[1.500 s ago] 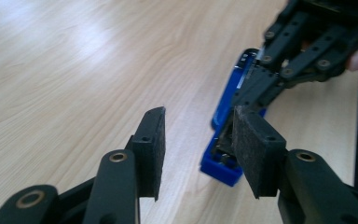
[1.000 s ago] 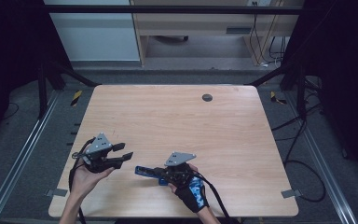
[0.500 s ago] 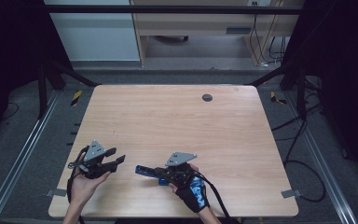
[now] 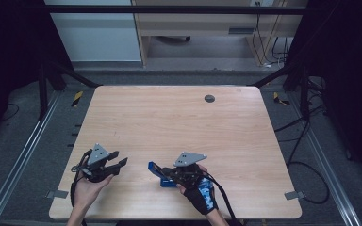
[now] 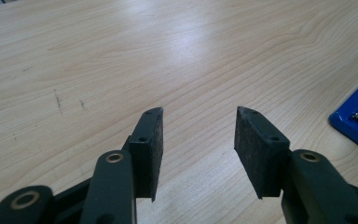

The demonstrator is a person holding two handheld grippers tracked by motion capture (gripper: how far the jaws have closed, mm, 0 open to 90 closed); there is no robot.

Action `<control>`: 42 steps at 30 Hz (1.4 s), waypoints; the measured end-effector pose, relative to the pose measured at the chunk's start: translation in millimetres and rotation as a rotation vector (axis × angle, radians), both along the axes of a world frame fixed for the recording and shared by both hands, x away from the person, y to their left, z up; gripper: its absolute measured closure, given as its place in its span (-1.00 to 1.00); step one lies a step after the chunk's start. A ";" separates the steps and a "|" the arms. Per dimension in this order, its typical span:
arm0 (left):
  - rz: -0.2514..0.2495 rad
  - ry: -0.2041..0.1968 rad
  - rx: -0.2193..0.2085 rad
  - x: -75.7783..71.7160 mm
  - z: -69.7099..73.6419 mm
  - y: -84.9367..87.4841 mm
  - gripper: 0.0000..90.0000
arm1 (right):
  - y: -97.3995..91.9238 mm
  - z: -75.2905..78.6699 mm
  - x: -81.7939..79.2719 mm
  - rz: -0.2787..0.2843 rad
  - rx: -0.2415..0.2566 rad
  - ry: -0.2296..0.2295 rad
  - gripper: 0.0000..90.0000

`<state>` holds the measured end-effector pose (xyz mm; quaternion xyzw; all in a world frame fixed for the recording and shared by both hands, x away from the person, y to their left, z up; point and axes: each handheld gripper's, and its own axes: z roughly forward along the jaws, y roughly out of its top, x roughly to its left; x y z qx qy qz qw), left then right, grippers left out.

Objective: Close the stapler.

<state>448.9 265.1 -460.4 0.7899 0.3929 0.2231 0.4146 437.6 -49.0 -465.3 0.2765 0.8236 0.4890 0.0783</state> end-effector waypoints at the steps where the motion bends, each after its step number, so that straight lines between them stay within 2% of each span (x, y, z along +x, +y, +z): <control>1: 0.000 0.000 -0.001 -0.1 -0.2 -0.1 0.16 | -1.4 0.1 -0.2 0.002 0.000 0.003 1.00; 5: 0.010 0.015 0.001 0.0 -1.3 -0.5 0.15 | -6.6 1.2 -1.3 -0.001 0.001 0.003 1.00; 11: 0.006 0.016 0.005 -0.3 -2.1 -1.7 0.14 | -18.3 2.9 -2.1 -0.018 -0.007 0.008 1.00; 23: 0.016 0.016 0.000 -3.2 -1.9 0.4 0.14 | -21.4 4.5 -4.1 -0.020 0.003 -0.002 1.00; 28: 0.025 0.015 -0.007 -3.8 -2.2 1.0 0.12 | -31.0 7.9 -5.7 -0.034 0.004 -0.010 0.91; 32: 0.026 0.016 0.002 -5.1 -3.0 -0.4 0.11 | -42.1 13.0 -6.2 -0.058 0.017 -0.013 0.86; 35: 0.033 0.016 -0.003 -5.8 -2.4 -0.4 0.09 | -48.3 19.2 -7.4 -0.070 0.026 -0.024 0.92; 38: 0.041 0.018 -0.007 -7.2 -2.1 0.4 0.07 | -51.8 27.5 -9.9 -0.072 0.040 -0.040 1.00; 42: 0.051 0.019 -0.003 -9.0 -3.4 2.6 0.06 | -53.2 41.1 -11.2 -0.067 0.066 -0.060 1.00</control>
